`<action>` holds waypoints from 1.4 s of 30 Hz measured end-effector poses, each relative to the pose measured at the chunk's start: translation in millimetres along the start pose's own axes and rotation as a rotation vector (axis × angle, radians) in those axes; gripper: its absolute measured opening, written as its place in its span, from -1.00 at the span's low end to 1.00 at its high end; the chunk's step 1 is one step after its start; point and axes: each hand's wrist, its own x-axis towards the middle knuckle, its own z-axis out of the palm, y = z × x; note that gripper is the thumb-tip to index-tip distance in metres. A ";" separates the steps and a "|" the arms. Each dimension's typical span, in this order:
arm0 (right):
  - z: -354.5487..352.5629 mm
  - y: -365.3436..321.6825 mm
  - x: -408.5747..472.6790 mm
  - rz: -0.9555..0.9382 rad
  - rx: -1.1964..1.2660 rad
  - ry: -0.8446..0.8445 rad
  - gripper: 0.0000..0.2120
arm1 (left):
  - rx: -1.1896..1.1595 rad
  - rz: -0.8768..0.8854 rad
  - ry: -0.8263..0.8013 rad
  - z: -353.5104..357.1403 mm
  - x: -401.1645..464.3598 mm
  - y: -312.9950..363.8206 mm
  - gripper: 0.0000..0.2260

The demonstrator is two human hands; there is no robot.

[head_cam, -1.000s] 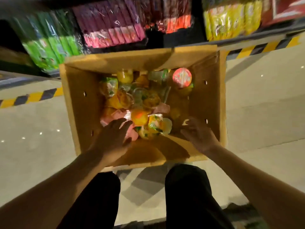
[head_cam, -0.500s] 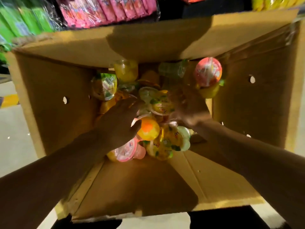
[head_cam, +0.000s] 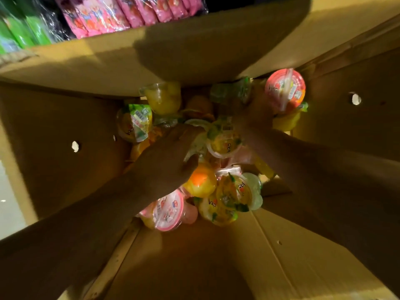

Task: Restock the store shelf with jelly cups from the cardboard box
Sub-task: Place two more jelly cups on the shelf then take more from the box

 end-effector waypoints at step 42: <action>-41.9 47.0 0.8 -0.414 -0.222 0.229 -0.40 | -0.539 -0.021 0.333 -3.6 4.7 32.9 -0.33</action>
